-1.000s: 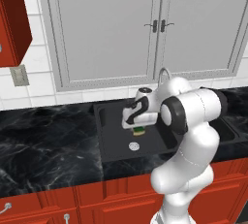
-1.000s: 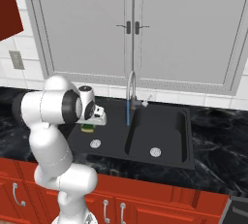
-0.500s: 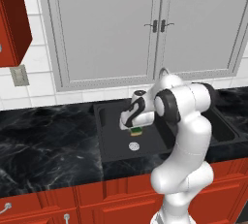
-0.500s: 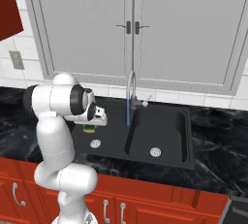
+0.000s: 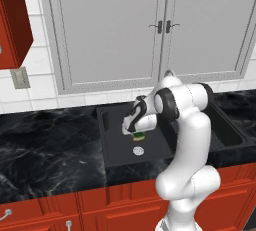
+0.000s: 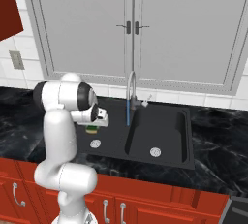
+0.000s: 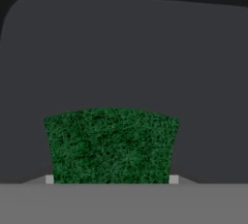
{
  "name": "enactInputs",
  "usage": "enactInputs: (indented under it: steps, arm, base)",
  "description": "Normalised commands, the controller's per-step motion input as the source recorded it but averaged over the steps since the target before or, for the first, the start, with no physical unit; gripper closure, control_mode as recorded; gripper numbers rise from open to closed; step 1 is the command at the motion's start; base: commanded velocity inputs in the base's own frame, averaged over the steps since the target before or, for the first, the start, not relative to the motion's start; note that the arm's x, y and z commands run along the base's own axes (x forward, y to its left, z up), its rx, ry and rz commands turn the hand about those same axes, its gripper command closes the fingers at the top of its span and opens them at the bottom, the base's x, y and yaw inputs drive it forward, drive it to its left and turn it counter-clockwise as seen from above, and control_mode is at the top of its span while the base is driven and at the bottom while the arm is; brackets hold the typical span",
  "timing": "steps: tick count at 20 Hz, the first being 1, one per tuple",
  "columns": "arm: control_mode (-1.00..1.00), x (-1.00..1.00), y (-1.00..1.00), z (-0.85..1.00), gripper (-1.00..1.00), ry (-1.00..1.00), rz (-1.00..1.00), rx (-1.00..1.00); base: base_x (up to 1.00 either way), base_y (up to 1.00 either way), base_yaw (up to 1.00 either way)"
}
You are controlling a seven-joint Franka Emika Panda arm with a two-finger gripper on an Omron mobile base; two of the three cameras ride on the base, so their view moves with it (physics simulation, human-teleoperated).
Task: Soak the sponge with water for a few seconds and then drop it inside the sink.
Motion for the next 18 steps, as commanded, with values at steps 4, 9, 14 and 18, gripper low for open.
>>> enactInputs:
  steps: [4,9,14,18]
  arm:
    - [-1.0,0.14,0.04,-0.42,1.0,0.0,0.0,0.0]
    - [-1.0,0.12,0.05,-0.47,1.0,0.0,0.0,0.0]
    - [-1.0,0.01,0.0,-0.29,1.0,0.0,0.0,0.0]
    - [-1.0,0.0,0.0,-0.28,1.0,0.0,0.0,0.0]
  base:
    - [0.0,0.0,0.0]
    - [0.0,0.0,0.0]
    - [0.0,0.0,0.0]
    - [0.0,0.0,0.0]
